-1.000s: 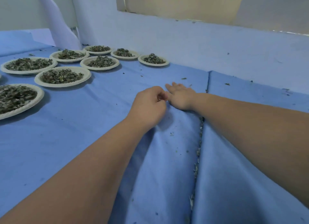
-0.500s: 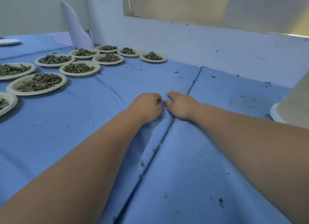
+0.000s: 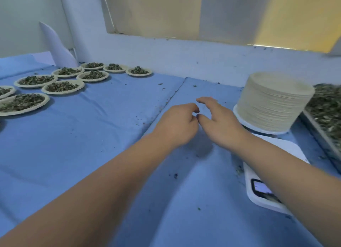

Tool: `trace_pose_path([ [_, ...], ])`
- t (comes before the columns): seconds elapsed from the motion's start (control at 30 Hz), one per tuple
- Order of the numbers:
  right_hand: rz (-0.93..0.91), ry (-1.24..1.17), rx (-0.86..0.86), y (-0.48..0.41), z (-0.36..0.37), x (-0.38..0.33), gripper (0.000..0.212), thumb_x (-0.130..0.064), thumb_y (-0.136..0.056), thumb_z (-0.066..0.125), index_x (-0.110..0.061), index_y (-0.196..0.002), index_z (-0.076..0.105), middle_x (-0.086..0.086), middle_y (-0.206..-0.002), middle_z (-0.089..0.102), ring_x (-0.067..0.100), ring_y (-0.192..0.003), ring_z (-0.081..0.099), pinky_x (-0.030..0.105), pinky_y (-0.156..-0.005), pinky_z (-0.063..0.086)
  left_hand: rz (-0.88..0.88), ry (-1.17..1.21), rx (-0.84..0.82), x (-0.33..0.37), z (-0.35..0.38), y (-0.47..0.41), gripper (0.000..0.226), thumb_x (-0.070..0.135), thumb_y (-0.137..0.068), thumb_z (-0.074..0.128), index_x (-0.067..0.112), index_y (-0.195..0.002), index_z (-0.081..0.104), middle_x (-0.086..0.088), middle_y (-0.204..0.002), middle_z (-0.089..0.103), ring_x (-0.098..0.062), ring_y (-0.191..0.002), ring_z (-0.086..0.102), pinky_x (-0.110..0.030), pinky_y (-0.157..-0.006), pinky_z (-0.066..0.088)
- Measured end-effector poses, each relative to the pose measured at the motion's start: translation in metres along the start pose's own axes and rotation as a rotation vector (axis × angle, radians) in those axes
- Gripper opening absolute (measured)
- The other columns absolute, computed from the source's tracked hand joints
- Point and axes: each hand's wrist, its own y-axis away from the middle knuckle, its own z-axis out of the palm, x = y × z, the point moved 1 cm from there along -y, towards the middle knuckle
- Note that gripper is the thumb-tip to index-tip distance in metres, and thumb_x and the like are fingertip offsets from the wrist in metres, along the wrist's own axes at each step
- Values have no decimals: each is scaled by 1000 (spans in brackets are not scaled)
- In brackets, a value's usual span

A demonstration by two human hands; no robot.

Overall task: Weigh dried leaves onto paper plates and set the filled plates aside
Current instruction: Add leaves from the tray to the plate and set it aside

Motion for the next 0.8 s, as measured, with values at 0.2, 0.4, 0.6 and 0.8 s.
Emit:
trace_pose_path([
  [0.2, 60, 90, 339, 76, -90, 62, 45, -20, -97, 55, -23, -142, 48, -7, -163, 29, 12, -145, 32, 21, -105, 30, 80, 59, 14, 75, 34, -15, 36, 17, -99, 44, 24, -129, 63, 11, -59, 50, -5, -48, 50, -27, -56, 41],
  [0.4, 263, 237, 382, 143, -144, 144, 41, -22, -99, 54, -20, -139, 49, 5, -150, 48, 30, -97, 61, 34, -80, 44, 229, 60, 107, 142, 62, -33, 34, 19, -101, 48, 22, -131, 63, 4, -109, 67, -14, -72, 57, -29, -74, 47],
  [0.6, 503, 477, 239, 152, -158, 174, 26, -37, -100, 46, -20, -116, 59, 8, -80, 61, 32, -69, 52, 36, -61, 42, 314, -143, 72, 185, 82, -70, 35, 16, -105, 43, 10, -134, 63, -10, -145, 57, -26, -149, 37, -33, -107, 38],
  [0.8, 499, 577, 260, 150, -146, 177, 22, -39, -97, 48, -19, -107, 49, 1, -65, 52, 28, -56, 49, 33, -57, 36, 287, -417, -45, 196, 85, -98, 30, 23, -109, 40, 12, -90, 59, -11, -94, 59, -32, -88, 54, -35, -72, 36],
])
